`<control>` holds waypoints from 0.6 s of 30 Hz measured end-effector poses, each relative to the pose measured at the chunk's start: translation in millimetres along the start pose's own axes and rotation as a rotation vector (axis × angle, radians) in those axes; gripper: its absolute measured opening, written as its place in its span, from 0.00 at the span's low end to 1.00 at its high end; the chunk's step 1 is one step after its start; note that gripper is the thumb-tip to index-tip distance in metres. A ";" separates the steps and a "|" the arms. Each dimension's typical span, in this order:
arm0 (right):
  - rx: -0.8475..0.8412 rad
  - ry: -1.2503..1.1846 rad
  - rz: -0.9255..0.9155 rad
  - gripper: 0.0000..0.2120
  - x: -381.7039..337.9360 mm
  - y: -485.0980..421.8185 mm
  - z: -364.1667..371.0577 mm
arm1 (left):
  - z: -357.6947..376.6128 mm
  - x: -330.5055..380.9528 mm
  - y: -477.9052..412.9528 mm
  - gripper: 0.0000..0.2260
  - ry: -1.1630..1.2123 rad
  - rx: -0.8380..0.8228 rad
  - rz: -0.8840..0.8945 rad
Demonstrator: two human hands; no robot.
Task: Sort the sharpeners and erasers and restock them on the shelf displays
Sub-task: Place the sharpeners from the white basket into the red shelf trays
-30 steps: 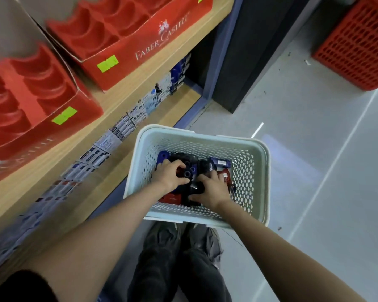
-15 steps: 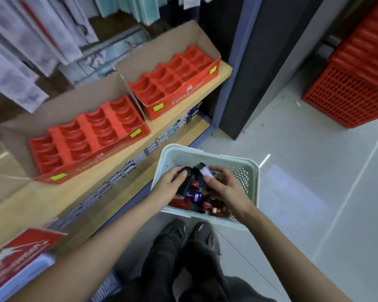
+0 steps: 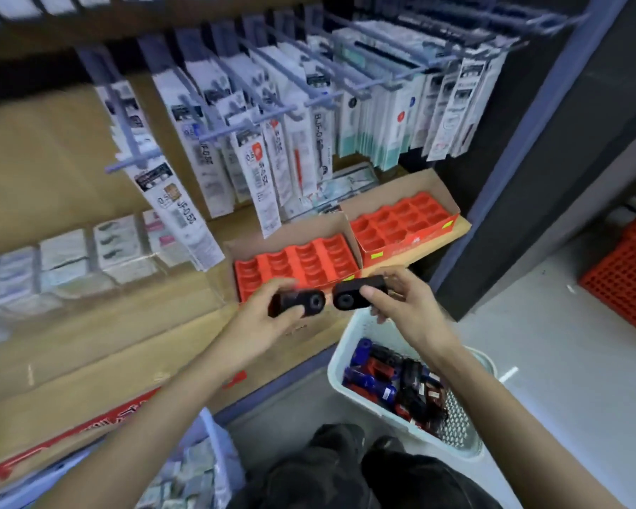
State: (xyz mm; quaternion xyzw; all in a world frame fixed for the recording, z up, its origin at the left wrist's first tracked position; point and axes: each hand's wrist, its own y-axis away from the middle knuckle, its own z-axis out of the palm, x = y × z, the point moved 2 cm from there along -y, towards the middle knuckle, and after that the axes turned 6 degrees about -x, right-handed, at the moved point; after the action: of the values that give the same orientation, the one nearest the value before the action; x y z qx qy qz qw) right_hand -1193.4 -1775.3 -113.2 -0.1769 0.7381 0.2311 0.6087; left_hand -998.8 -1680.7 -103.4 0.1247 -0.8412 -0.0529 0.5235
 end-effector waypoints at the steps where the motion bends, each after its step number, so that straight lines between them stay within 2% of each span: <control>1: -0.034 0.031 -0.011 0.10 -5.1 -10.1 9.4 | -13.4 -4.3 1.2 0.14 -0.011 0.094 0.006; 4: -0.059 0.242 -0.081 0.15 -9.6 -38.8 31.6 | -41.2 -19.2 1.0 0.13 0.035 0.324 -0.008; 6: 0.017 0.385 -0.123 0.18 -10.5 -54.5 34.6 | -46.0 -26.3 -2.2 0.14 0.062 0.378 -0.015; 8: 0.118 0.466 -0.156 0.16 -13.0 -69.4 27.4 | -44.4 -28.8 -8.8 0.17 0.055 0.389 0.016; 10: 0.147 0.604 -0.210 0.14 -15.4 -89.1 18.7 | -40.9 -27.4 -19.0 0.16 0.014 0.372 0.054; 13: 0.066 0.853 -0.258 0.14 -16.0 -116.6 13.8 | -35.3 -20.2 -36.1 0.12 -0.041 0.363 0.071; 18: -0.070 1.189 -0.319 0.17 -11.2 -132.3 20.8 | -29.4 -16.4 -51.2 0.13 -0.084 0.372 0.057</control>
State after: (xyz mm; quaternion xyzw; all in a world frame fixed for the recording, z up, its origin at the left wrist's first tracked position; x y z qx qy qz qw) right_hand -1102.5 -1873.8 -122.0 -0.4036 0.9076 0.0230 0.1138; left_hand -957.7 -1724.5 -115.8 0.1930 -0.8607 0.1131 0.4573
